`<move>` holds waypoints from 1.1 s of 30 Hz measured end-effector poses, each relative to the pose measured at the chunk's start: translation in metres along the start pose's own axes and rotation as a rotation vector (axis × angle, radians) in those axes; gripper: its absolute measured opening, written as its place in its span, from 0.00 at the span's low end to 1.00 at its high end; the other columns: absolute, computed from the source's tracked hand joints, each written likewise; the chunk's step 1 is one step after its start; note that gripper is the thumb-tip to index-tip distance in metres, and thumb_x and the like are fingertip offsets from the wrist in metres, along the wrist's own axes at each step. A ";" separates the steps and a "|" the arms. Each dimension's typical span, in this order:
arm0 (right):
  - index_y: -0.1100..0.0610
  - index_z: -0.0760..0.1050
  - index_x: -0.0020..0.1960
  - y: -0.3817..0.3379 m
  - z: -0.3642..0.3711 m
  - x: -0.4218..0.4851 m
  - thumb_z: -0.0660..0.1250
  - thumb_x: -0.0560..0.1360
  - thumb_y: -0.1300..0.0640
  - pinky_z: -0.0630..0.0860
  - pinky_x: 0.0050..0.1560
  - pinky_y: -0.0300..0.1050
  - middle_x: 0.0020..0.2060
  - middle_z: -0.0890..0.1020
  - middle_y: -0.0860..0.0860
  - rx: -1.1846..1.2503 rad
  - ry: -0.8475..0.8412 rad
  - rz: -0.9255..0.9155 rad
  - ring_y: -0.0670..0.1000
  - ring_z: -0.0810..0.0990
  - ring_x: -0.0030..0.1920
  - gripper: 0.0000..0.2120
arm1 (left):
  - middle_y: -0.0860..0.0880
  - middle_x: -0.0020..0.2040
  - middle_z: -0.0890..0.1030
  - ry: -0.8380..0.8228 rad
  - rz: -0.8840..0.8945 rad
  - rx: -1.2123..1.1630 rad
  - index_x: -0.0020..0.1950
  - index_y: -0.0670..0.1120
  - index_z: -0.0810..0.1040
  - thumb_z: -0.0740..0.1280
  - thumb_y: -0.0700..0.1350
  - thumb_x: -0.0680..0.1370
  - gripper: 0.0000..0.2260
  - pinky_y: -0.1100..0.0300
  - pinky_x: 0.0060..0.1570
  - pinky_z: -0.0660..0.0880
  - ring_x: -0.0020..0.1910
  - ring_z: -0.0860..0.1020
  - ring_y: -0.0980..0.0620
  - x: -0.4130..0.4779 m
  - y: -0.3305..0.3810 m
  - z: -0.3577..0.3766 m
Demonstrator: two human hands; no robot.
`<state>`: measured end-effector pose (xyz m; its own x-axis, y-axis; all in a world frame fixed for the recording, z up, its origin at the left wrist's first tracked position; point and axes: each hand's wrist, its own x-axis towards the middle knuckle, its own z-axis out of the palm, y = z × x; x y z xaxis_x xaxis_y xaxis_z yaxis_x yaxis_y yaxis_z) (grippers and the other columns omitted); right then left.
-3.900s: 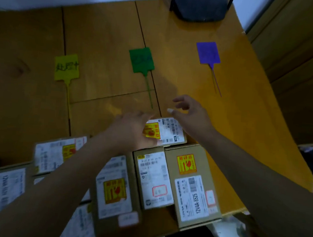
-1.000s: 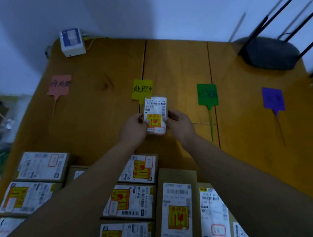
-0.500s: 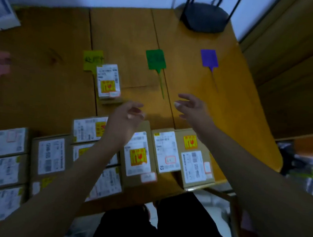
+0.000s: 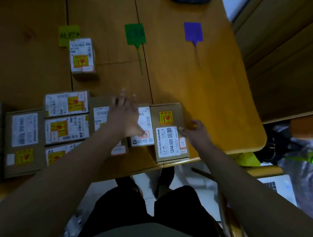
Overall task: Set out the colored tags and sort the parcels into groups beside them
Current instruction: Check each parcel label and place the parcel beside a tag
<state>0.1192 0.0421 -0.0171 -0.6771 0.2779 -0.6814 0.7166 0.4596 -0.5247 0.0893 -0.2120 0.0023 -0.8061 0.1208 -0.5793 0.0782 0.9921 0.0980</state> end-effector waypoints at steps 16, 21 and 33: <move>0.55 0.70 0.72 0.002 -0.050 0.023 0.79 0.74 0.57 0.81 0.37 0.48 0.55 0.87 0.58 0.466 -0.167 -0.063 0.56 0.88 0.48 0.30 | 0.53 0.82 0.54 0.302 0.058 -0.906 0.82 0.65 0.47 0.81 0.37 0.68 0.57 0.73 0.41 0.77 0.63 0.75 0.64 0.004 0.049 0.008; 0.57 0.77 0.69 -0.025 -0.072 0.018 0.76 0.76 0.55 0.81 0.41 0.48 0.52 0.89 0.53 0.501 -0.230 -0.123 0.50 0.89 0.46 0.23 | 0.50 0.77 0.69 0.294 -0.149 -1.384 0.84 0.58 0.51 0.84 0.43 0.65 0.58 0.47 0.52 0.84 0.65 0.79 0.49 -0.005 0.048 -0.021; 0.59 0.78 0.70 -0.140 -0.095 -0.037 0.73 0.78 0.58 0.85 0.53 0.57 0.65 0.83 0.60 1.000 -0.491 -0.268 0.60 0.85 0.62 0.21 | 0.43 0.61 0.86 0.684 0.051 -1.816 0.72 0.51 0.75 0.72 0.44 0.80 0.20 0.35 0.54 0.82 0.56 0.85 0.36 -0.070 -0.014 -0.137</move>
<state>0.0278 0.0482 0.1300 -0.8474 -0.1878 -0.4967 0.5200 -0.4827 -0.7047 0.0642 -0.2393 0.1523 -0.9146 -0.3330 -0.2293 -0.1373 -0.2776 0.9508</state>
